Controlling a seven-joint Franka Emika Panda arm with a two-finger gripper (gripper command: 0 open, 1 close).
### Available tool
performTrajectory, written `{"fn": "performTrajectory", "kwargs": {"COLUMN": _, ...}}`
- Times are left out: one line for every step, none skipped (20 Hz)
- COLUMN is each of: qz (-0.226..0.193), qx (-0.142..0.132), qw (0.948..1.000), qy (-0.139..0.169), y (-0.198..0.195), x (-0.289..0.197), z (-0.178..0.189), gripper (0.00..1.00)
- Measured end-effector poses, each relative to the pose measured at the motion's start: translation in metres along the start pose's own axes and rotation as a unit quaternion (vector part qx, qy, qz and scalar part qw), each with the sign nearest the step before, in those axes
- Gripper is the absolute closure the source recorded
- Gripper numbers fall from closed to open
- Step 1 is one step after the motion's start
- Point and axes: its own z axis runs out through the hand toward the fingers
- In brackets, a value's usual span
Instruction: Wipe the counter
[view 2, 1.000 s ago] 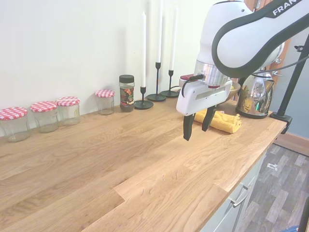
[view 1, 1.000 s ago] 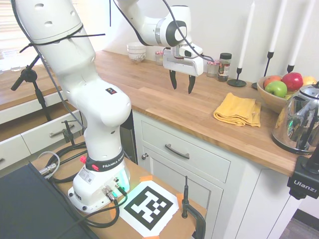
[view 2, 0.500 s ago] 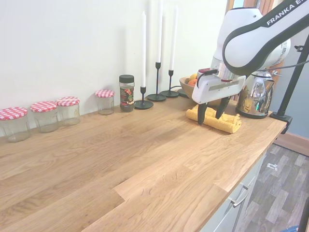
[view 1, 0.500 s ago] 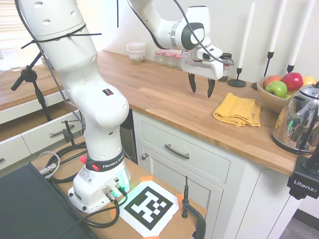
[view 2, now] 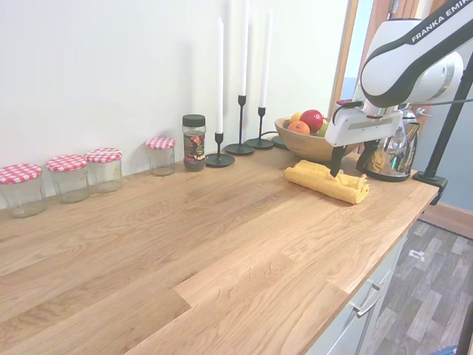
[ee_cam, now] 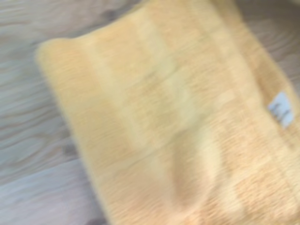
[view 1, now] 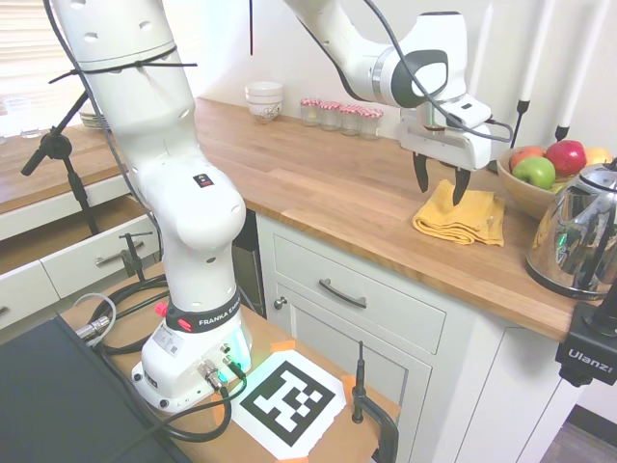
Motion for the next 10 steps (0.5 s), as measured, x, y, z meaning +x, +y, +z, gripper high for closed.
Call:
{"fn": "performTrajectory", "kwargs": {"qz": 0.002, "qx": 0.001, "qw": 1.0, "qy": 0.001, "y": 0.001, "x": 0.002, "z": 0.002, "gripper": 0.0}}
{"fn": "performTrajectory", "kwargs": {"qz": 0.003, "qx": 0.001, "qw": 1.0, "qy": 0.003, "y": 0.003, "x": 0.004, "z": 0.004, "gripper": 0.0}}
{"fn": "performTrajectory", "kwargs": {"qz": 0.005, "qx": 0.001, "qw": 1.0, "qy": 0.004, "y": 0.005, "x": 0.006, "z": 0.006, "gripper": 0.0}}
{"fn": "performTrajectory", "kwargs": {"qz": 0.007, "qx": 0.001, "qw": 1.0, "qy": 0.005, "y": 0.007, "x": 0.008, "z": 0.009, "gripper": 0.0}}
{"fn": "performTrajectory", "kwargs": {"qz": 0.008, "qx": 0.0, "qw": 0.9999, "qy": 0.006, "y": 0.009, "x": 0.01, "z": 0.012, "gripper": 0.0}}
{"fn": "performTrajectory", "kwargs": {"qz": 0.01, "qx": -0.001, "qw": 0.9999, "qy": 0.006, "y": 0.011, "x": 0.013, "z": 0.016, "gripper": 0.0}}
{"fn": "performTrajectory", "kwargs": {"qz": 0.011, "qx": -0.002, "qw": 0.9999, "qy": 0.007, "y": 0.013, "x": 0.015, "z": 0.02, "gripper": 0.0}}
{"fn": "performTrajectory", "kwargs": {"qz": 0.012, "qx": -0.004, "qw": 0.9999, "qy": 0.007, "y": 0.014, "x": 0.016, "z": 0.024, "gripper": 0.0}}
{"fn": "performTrajectory", "kwargs": {"qz": 0.013, "qx": -0.005, "qw": 0.9999, "qy": 0.005, "y": 0.014, "x": 0.017, "z": 0.029, "gripper": 0.0}}
{"fn": "performTrajectory", "kwargs": {"qz": 0.014, "qx": -0.006, "qw": 0.9999, "qy": 0.004, "y": 0.014, "x": 0.018, "z": 0.034, "gripper": 0.0}}
